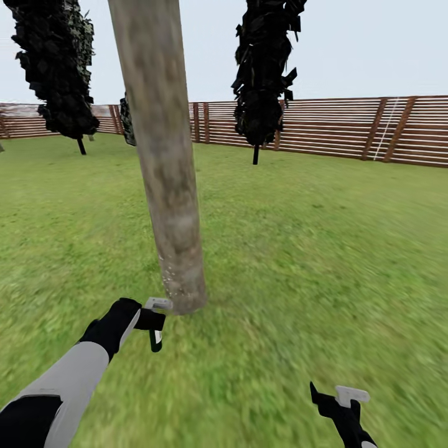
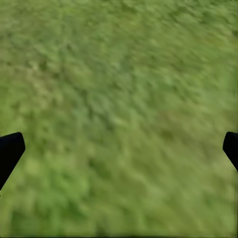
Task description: In the garden, pick up the pesticide atomizer on the floor and spray pesticide onto both trees until each tree trunk is fully covered.
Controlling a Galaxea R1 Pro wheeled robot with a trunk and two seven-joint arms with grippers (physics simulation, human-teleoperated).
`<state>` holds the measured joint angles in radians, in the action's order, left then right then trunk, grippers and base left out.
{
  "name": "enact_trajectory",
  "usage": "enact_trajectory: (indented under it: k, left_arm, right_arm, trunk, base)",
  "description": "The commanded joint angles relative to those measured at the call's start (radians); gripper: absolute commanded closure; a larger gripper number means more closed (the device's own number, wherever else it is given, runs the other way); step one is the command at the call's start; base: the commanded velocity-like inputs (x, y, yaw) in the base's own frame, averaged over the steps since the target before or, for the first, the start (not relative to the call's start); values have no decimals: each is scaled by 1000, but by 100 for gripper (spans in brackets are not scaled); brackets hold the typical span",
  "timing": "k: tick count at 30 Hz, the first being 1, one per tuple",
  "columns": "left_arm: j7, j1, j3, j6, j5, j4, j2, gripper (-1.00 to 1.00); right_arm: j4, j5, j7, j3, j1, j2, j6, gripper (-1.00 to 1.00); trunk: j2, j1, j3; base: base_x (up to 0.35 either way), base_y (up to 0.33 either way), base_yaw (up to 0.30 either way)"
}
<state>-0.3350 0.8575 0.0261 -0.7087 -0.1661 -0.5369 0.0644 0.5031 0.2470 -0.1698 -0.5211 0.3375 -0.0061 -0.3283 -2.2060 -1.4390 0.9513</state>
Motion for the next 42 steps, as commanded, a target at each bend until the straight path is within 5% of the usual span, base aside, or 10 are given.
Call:
enact_trajectory:
  k: [1, 13, 20, 42]
  left_arm:
    - [0, 0, 0, 0, 0, 0, -1, 100]
    - [2, 0, 0, 0, -1, 0, -2, 100]
    - [66, 0, 0, 0, 3, 3, -2, 100]
    - [68, 0, 0, 0, 12, 5, -18, 100]
  right_arm:
    - [0, 0, 0, 0, 0, 0, 0, -100]
    - [0, 0, 1, 0, 0, 0, 0, -100]
    - [0, 0, 1, 0, 0, 0, 0, -100]
    - [0, 0, 0, 0, 0, 0, 0, -100]
  trunk:
    - [0, 0, 0]
    - [0, 0, 0]
    - [0, 0, 0]
    - [0, 0, 0]
  base:
    - [-217, -230, 274]
    - [-79, -256, 161]
    - [116, -273, 273]
    - [34, -274, 225]
